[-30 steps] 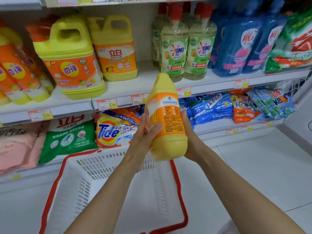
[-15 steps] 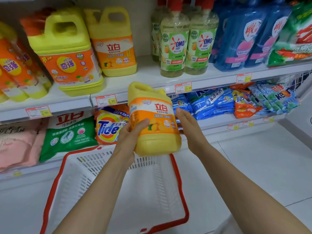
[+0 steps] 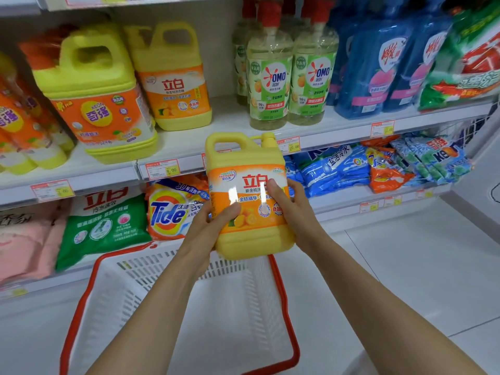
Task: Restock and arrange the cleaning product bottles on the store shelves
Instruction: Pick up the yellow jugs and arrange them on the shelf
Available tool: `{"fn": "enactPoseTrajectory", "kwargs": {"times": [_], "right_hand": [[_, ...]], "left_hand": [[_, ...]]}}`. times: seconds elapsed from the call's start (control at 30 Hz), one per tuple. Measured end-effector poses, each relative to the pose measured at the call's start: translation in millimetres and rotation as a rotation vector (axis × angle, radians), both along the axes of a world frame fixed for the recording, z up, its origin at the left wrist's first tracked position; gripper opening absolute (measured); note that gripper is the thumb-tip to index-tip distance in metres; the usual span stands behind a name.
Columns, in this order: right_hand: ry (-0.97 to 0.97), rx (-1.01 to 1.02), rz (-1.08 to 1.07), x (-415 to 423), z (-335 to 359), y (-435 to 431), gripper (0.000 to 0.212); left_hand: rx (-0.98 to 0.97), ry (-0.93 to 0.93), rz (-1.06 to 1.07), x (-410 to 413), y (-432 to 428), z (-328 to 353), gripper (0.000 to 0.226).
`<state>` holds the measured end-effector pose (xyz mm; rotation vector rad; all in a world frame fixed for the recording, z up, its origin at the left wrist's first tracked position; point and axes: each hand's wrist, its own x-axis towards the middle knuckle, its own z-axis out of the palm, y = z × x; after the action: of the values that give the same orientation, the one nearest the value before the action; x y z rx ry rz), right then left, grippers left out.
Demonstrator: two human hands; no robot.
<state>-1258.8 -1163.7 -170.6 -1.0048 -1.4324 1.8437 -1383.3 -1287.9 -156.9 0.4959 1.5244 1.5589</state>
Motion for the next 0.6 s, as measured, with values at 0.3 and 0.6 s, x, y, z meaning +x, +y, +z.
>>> {"fn": "enactPoseTrajectory", "kwargs": {"times": [0.3,0.6], "right_hand": [[-0.070,0.275,-0.071,-26,7,-19,0.144],[0.113,0.081,-0.008,7,12,5,0.124]], "left_hand": [[-0.261,0.891,0.152,25,5,3,0.083],[0.028,0.522,-0.057,-1,1,1,0.055]]}}
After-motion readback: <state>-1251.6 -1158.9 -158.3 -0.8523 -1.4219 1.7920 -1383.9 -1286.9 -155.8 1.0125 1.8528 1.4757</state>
